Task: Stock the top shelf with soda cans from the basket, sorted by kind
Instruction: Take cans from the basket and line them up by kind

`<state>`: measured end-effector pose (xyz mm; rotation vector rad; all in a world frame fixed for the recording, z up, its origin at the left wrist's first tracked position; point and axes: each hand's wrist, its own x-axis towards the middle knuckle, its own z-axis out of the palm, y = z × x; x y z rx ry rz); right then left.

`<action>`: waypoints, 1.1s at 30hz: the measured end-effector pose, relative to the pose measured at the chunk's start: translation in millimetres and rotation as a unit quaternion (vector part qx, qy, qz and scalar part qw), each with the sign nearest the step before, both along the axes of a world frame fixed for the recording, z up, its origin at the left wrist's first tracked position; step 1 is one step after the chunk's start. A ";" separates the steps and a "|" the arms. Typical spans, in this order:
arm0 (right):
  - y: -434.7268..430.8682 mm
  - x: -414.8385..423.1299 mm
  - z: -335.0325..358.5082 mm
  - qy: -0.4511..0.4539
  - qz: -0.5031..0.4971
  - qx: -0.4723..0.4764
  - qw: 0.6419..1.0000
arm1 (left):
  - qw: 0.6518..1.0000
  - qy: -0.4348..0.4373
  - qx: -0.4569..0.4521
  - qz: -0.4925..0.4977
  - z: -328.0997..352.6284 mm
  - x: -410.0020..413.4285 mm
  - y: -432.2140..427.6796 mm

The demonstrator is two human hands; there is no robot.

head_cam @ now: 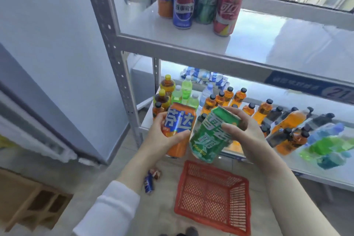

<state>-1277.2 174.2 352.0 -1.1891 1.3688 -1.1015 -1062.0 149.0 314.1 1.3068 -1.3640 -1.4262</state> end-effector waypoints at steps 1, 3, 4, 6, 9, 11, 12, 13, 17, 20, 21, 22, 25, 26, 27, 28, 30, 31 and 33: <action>-7.3 1.2 7.5 0.000 -0.004 -0.011 1.000 | 1.000 0.002 -0.007 0.000 7.9 -0.4 -6.8; -21.9 1.7 23.8 0.002 -0.008 -0.036 0.999 | 1.000 0.011 -0.025 0.004 23.0 -2.7 -20.7; -29.2 1.5 32.3 0.003 -0.009 -0.050 0.999 | 0.999 0.016 -0.035 0.007 30.6 -4.6 -27.9; -43.8 -0.5 48.5 0.008 -0.007 -0.075 0.997 | 0.998 0.024 -0.061 0.012 45.9 -9.3 -42.8; -65.1 -6.0 71.9 0.009 0.002 -0.098 0.995 | 0.995 0.021 -0.091 0.023 69.2 -16.8 -62.9; -79.3 -9.6 87.1 0.020 0.017 -0.107 0.994 | 0.994 0.024 -0.103 0.035 82.4 -20.8 -74.2; -85.7 -11.2 93.9 0.025 0.026 -0.112 0.993 | 0.993 0.029 -0.110 0.039 87.2 -22.2 -79.0; -91.7 -11.8 100.5 0.030 0.036 -0.118 0.992 | 0.992 0.033 -0.116 0.042 91.9 -23.7 -82.8; -113.6 -11.7 123.5 0.076 0.068 -0.142 0.985 | 0.990 0.044 -0.123 0.051 103.3 -27.1 -98.4; -132.2 -11.0 137.7 0.089 0.079 -0.150 0.982 | 0.989 0.048 -0.125 0.061 113.0 -26.2 -113.6; -139.5 -10.3 141.8 0.095 0.082 -0.150 0.981 | 0.988 0.045 -0.131 0.061 116.6 -25.2 -120.2; -147.0 -9.1 145.8 0.101 0.083 -0.150 0.980 | 0.988 0.042 -0.135 0.060 120.4 -23.9 -127.5; -171.6 -5.7 159.1 0.116 0.079 -0.156 0.978 | 0.987 0.038 -0.145 0.061 131.0 -17.5 -153.3; -179.8 -4.4 164.1 0.121 0.078 -0.157 0.977 | 0.986 0.038 -0.148 0.065 134.3 -14.2 -163.2; -188.0 -3.3 169.2 0.127 0.077 -0.157 0.976 | 0.985 0.036 -0.153 0.070 137.4 -10.3 -173.3; -196.7 -2.3 174.1 0.136 0.075 -0.157 0.975 | 0.984 0.033 -0.157 0.074 140.3 -5.8 -183.9; -213.4 -0.3 182.9 0.157 0.068 -0.158 0.973 | 0.983 0.022 -0.165 0.079 145.1 3.7 -204.4; -221.6 0.7 186.5 0.168 0.065 -0.159 0.971 | 0.982 0.018 -0.168 0.084 146.5 8.7 -214.2; -237.7 1.4 192.6 0.196 0.059 -0.159 0.966 | 0.980 0.009 -0.175 0.095 146.2 17.9 -233.3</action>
